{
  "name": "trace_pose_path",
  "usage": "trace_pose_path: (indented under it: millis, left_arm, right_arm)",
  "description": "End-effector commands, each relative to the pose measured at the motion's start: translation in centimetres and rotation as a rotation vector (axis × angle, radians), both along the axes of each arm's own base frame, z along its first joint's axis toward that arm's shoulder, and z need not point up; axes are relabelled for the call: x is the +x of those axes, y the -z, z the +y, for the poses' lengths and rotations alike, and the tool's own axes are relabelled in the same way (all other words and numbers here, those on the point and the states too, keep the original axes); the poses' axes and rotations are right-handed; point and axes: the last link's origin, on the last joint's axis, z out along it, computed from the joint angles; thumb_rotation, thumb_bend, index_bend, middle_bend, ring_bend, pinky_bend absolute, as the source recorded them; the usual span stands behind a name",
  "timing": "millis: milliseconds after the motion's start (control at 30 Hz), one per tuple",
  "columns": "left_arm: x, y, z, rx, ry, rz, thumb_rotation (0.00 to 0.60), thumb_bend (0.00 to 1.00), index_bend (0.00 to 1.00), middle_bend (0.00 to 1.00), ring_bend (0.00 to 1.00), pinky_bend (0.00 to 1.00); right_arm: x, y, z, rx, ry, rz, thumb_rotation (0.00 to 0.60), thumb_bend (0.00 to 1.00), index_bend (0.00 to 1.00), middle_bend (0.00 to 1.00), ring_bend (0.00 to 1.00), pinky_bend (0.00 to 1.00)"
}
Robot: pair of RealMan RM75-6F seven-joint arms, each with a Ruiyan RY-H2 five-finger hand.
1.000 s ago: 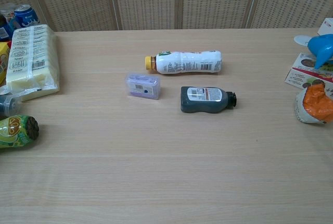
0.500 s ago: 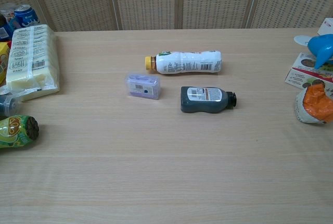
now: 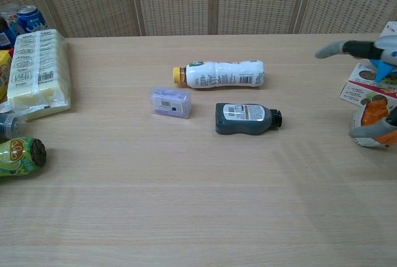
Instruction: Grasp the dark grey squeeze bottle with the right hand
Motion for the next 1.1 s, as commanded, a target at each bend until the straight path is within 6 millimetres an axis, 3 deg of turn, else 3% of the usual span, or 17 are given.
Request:
trace_pose_path:
  millis: [33,367,767,1100]
  left_arm:
    - [-0.1,0.0,0.0,0.001,-0.001,-0.002,0.600,0.26,0.13,0.09,0.00,0.00]
    - [-0.4,0.3,0.1,-0.005,-0.008,-0.003,0.600,0.26,0.13,0.09,0.00,0.00]
    - [-0.8,0.7,0.6,-0.020,-0.013,-0.009,0.600,0.26,0.13,0.09,0.00,0.00]
    - [-1.4,0.6,0.6,-0.015,-0.022,-0.013,0.600,0.26,0.13,0.09,0.00,0.00]
  right_arm:
    - [1.6,2.3,-1.8,0.011,-0.009,-0.006,0.584,0.04,0.00,0.00,0.00,0.00]
    - [4.0,7.7,-4.7,0.057,0.037,0.048,0.559,0.03,0.00,0.00,0.00,0.00]
    - [3.4,10.9,-7.7,0.044,0.144,0.111,0.561,0.03,0.00,0.00,0.00,0.00]
    - [3.1,13.5,-8.9,0.097,0.203,0.160,0.561,0.03,0.00,0.00,0.00,0.00]
